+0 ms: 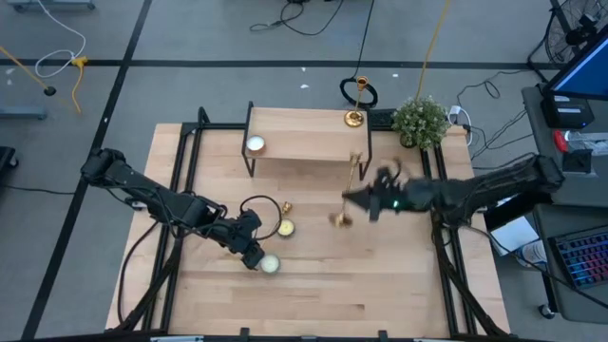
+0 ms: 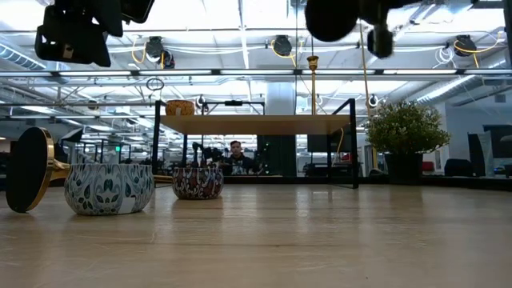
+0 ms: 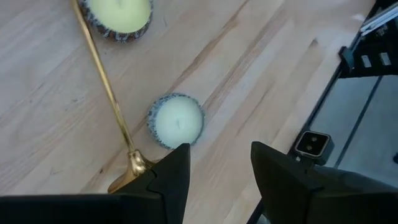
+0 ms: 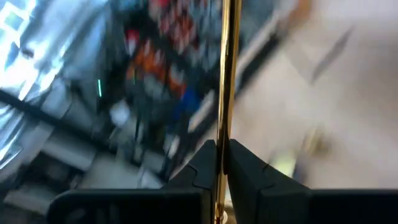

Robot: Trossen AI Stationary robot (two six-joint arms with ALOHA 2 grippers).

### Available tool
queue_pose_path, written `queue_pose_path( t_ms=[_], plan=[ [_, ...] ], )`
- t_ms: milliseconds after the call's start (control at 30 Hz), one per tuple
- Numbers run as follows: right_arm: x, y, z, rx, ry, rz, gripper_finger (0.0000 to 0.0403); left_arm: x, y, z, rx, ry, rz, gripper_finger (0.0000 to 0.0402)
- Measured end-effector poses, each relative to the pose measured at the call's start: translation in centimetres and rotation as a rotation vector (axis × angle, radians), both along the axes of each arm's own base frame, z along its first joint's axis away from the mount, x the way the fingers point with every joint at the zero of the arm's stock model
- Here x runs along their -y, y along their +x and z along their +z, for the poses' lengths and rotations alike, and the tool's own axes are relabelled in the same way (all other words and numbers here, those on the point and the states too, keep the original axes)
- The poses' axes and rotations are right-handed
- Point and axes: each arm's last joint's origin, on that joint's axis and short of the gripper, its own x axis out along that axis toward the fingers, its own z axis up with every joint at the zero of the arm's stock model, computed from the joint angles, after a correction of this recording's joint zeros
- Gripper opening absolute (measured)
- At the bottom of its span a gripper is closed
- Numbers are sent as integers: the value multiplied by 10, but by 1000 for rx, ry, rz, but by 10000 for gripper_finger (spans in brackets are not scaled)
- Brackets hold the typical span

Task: Pick & Place candle stick holders
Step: Put the right candle holder aligned with the other candle holder on the shelf

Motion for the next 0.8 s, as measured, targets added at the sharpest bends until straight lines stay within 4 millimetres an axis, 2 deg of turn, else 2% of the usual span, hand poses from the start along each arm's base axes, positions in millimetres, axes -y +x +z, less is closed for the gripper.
queue_pose_path(
  t_ms=[167, 333, 467, 633, 800],
  plan=[
    [35, -13, 32, 119, -229, -154, 16, 0, 3, 2, 45, 6, 13, 177],
    [60, -23, 50, 203, -417, -283, 19, -6, 8, 4, 72, 9, 58, 177],
    [80, -26, 48, 169, -459, -316, 20, -13, 13, 7, 110, -7, 99, 177],
    [104, -24, 35, 18, -525, -377, 20, -23, 20, 10, 148, -53, 190, 177],
    [127, -19, 25, -54, -630, -293, 21, -31, 27, 14, 221, -46, 265, 177]
  ],
)
